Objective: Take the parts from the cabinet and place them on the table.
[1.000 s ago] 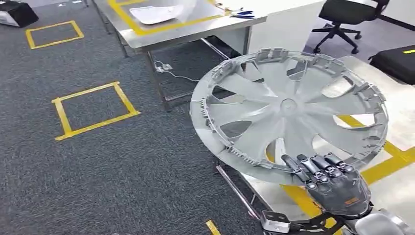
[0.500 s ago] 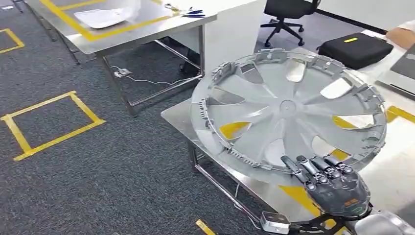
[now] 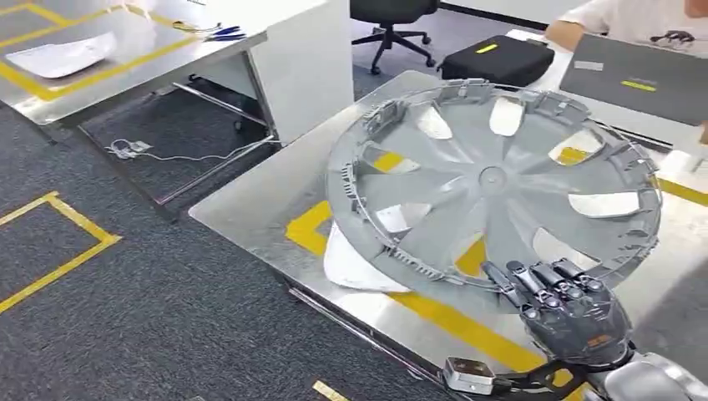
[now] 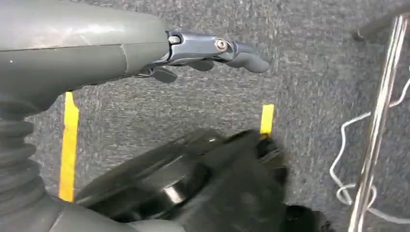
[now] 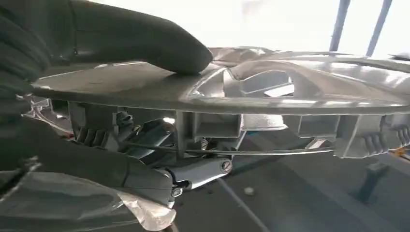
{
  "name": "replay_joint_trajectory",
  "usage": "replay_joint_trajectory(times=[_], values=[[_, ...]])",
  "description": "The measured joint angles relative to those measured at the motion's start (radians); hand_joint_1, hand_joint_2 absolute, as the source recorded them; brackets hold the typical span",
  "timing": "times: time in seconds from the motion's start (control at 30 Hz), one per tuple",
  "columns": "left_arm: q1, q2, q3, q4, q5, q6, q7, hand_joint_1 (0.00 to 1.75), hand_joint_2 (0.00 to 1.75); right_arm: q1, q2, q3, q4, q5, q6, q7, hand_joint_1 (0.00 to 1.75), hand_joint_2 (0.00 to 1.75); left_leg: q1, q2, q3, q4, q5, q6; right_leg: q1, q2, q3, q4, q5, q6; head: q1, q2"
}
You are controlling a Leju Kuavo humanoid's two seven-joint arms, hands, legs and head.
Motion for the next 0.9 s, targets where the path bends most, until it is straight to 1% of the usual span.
replay_joint_trajectory(times=[0.03,0.07,0.1,0.13,0.17,0.2,0.23,0.27,0.3,0.33,0.37,0.4,0.43,0.47,0.5,0.53,0.57,0.6,0.63,0.67,0.7,0.73,0.77,0.8,0.83,0.87,0.9], values=[[0.002,-0.001,0.000,0.000,0.000,0.000,0.000,0.00,1.75,0.001,0.000,0.003,0.000,0.000,0.000,0.000,1.75,1.75,0.000,-0.001,0.003,-0.018,0.028,0.005,0.002,0.017,0.001,0.000,0.000,0.000,0.000,0.000],[0.002,-0.001,0.000,0.000,0.000,0.000,0.000,0.00,1.75,0.001,0.000,0.005,0.000,0.000,0.000,0.000,1.75,1.75,-0.001,-0.004,0.023,-0.074,0.071,0.011,0.004,0.032,0.002,0.001,0.000,0.000,0.000,0.000],[0.001,0.000,0.000,0.000,0.000,0.000,0.000,0.00,1.75,0.001,0.000,0.006,0.000,0.000,0.000,0.000,1.75,1.75,-0.003,-0.016,0.060,-0.163,0.126,0.020,0.005,0.048,0.002,0.002,0.000,0.000,0.000,0.000],[0.002,0.001,0.000,0.000,0.000,0.000,0.000,0.00,1.75,0.001,0.000,0.007,0.000,0.000,0.000,0.000,1.75,1.75,-0.005,-0.054,0.098,-0.256,0.173,0.030,0.005,0.061,0.003,0.002,0.001,0.000,0.000,0.000],[0.002,0.005,0.000,0.000,0.000,0.000,0.000,0.00,1.75,0.001,0.000,0.008,0.000,0.000,0.001,0.000,1.75,1.75,-0.002,-0.117,0.116,-0.294,0.169,0.043,0.003,0.070,0.001,0.003,0.002,0.003,0.003,0.000],[0.005,0.004,0.000,0.000,0.000,0.001,0.001,0.00,1.75,-0.004,0.000,0.010,0.000,-0.001,0.001,0.002,1.75,1.75,0.000,-0.117,0.119,-0.314,0.170,0.042,0.003,0.085,-0.005,0.007,0.003,0.007,0.002,0.000],[0.004,0.005,0.000,0.000,0.000,0.002,0.004,0.00,1.75,-0.001,0.000,0.011,0.000,-0.002,0.001,0.003,1.75,1.75,-0.005,-0.103,0.120,-0.311,0.168,0.041,-0.004,0.099,-0.012,0.004,0.008,0.016,-0.003,0.000],[0.004,0.008,0.001,0.000,0.000,0.003,0.004,0.00,1.75,0.002,0.000,0.013,0.000,-0.002,0.001,0.003,1.75,1.75,-0.009,-0.093,0.121,-0.313,0.167,0.041,-0.008,0.111,-0.015,0.001,0.010,0.022,-0.003,0.000],[0.003,0.008,0.002,-0.001,-0.001,0.003,0.005,0.00,1.75,0.002,0.000,0.013,0.000,-0.003,0.001,0.003,1.75,1.75,-0.006,-0.078,0.123,-0.322,0.171,0.044,-0.006,0.127,-0.020,-0.002,0.014,0.031,-0.002,0.000],[0.001,0.004,0.002,-0.003,-0.002,0.003,0.005,0.00,1.75,0.003,-0.001,0.013,0.000,-0.004,0.001,0.003,1.75,1.75,0.006,-0.058,0.128,-0.338,0.179,0.044,-0.007,0.122,-0.031,0.005,0.008,0.032,-0.003,0.000],[0.000,0.006,0.002,-0.003,-0.002,0.005,0.005,0.00,1.75,0.001,-0.001,0.014,0.000,-0.005,0.001,0.003,1.75,1.75,0.003,-0.046,0.131,-0.344,0.181,0.048,0.003,0.058,-0.044,0.032,-0.015,0.035,0.004,0.000],[0.000,0.006,0.003,-0.003,-0.003,0.006,0.005,0.00,1.75,-0.003,-0.002,0.015,0.000,-0.005,0.002,0.003,1.75,1.75,0.003,-0.031,0.131,-0.344,0.182,0.051,0.003,0.005,-0.077,0.100,-0.055,0.041,0.012,0.000],[0.002,0.006,0.003,-0.004,-0.003,0.006,0.006,0.00,1.75,-0.004,-0.001,0.015,0.000,-0.005,0.002,0.003,1.75,1.75,0.001,-0.016,0.131,-0.344,0.181,0.051,0.000,-0.017,-0.113,0.176,-0.089,0.046,0.010,0.000],[0.004,0.006,0.003,-0.004,-0.003,0.006,0.006,0.00,1.75,-0.002,0.000,0.018,0.000,-0.005,0.002,0.003,1.75,1.75,0.001,-0.001,0.131,-0.343,0.180,0.051,-0.002,-0.027,-0.147,0.246,-0.118,0.050,0.011,0.000],[0.006,0.006,0.003,-0.006,-0.004,0.006,0.009,0.00,1.75,-0.001,0.000,0.018,0.000,-0.005,0.003,0.003,1.75,1.75,0.001,0.017,0.131,-0.343,0.178,0.051,-0.006,-0.031,-0.174,0.302,-0.132,0.055,0.011,0.000],[0.006,0.006,0.003,-0.006,-0.005,0.006,0.011,0.00,1.75,-0.001,0.000,0.019,0.000,-0.005,0.003,0.003,1.75,1.75,0.001,0.031,0.132,-0.343,0.176,0.049,-0.009,-0.034,-0.175,0.302,-0.119,0.059,0.011,0.000],[0.005,0.005,0.003,-0.007,-0.006,0.007,0.011,0.00,1.75,0.000,0.000,0.019,0.000,-0.005,0.003,0.003,1.75,1.75,0.002,0.045,0.134,-0.342,0.174,0.046,-0.012,-0.039,-0.150,0.257,-0.085,0.063,0.011,0.000],[0.004,0.004,0.003,-0.009,-0.007,0.008,0.012,0.00,1.75,0.000,0.000,0.019,0.000,-0.005,0.004,0.003,1.75,1.75,0.003,0.058,0.137,-0.342,0.171,0.042,-0.015,-0.050,-0.101,0.169,-0.040,0.065,0.011,0.000],[0.003,0.003,0.003,-0.010,-0.007,0.009,0.012,0.00,1.75,-0.001,0.000,0.019,0.000,-0.005,0.004,0.003,1.75,1.75,0.004,0.070,0.143,-0.340,0.165,0.037,-0.016,-0.078,-0.042,0.067,0.001,0.067,0.011,0.000],[0.004,0.005,0.004,-0.010,-0.007,0.010,0.013,0.00,1.75,-0.003,0.000,0.020,0.000,-0.006,0.004,0.003,1.75,1.75,0.000,0.079,0.148,-0.339,0.160,0.030,-0.010,-0.135,-0.009,0.005,-0.005,0.070,0.012,0.000],[0.004,0.005,0.004,-0.011,-0.008,0.012,0.014,0.00,1.75,-0.004,0.000,0.021,0.000,-0.006,0.005,0.003,1.75,1.75,-0.007,0.088,0.148,-0.329,0.153,0.022,-0.006,-0.125,0.005,-0.006,-0.004,0.054,0.013,0.000],[0.004,0.007,0.004,-0.012,-0.008,0.012,0.014,0.00,1.75,-0.003,0.000,0.021,-0.001,-0.007,0.006,0.004,1.75,1.75,-0.011,0.098,0.151,-0.331,0.153,0.021,-0.006,-0.114,0.001,-0.002,-0.005,0.045,0.011,0.000],[0.004,0.008,0.004,-0.012,-0.008,0.013,0.015,0.00,1.75,-0.001,0.000,0.021,-0.001,-0.007,0.006,0.005,1.75,1.75,-0.010,0.109,0.155,-0.332,0.153,0.020,-0.004,-0.103,-0.002,0.002,-0.006,0.040,0.011,0.000],[0.003,0.008,0.005,-0.013,-0.008,0.013,0.015,0.00,1.75,0.000,0.000,0.021,-0.001,-0.007,0.006,0.005,1.75,1.75,-0.009,0.122,0.158,-0.332,0.151,0.016,-0.003,-0.088,-0.005,0.004,-0.007,0.034,0.012,0.000],[0.002,0.008,0.006,-0.014,-0.008,0.013,0.015,0.00,1.75,0.000,0.000,0.021,-0.001,-0.007,0.006,0.005,1.75,1.75,-0.006,0.123,0.158,-0.330,0.141,0.007,-0.007,-0.076,-0.002,0.001,-0.003,0.024,0.011,0.000],[0.000,0.008,0.006,-0.016,-0.008,0.013,0.015,0.00,1.75,0.000,0.000,0.021,-0.002,-0.007,0.006,0.005,1.75,1.75,-0.001,0.067,0.155,-0.310,0.123,0.002,-0.010,-0.066,-0.003,0.000,-0.002,0.019,0.008,0.000],[-0.001,0.008,0.006,-0.017,-0.008,0.014,0.014,0.00,1.75,-0.002,0.000,0.022,-0.002,-0.006,0.006,0.005,1.75,1.75,0.001,0.028,0.131,-0.254,0.088,0.001,-0.011,-0.056,-0.003,0.000,-0.002,0.015,0.007,0.000]])
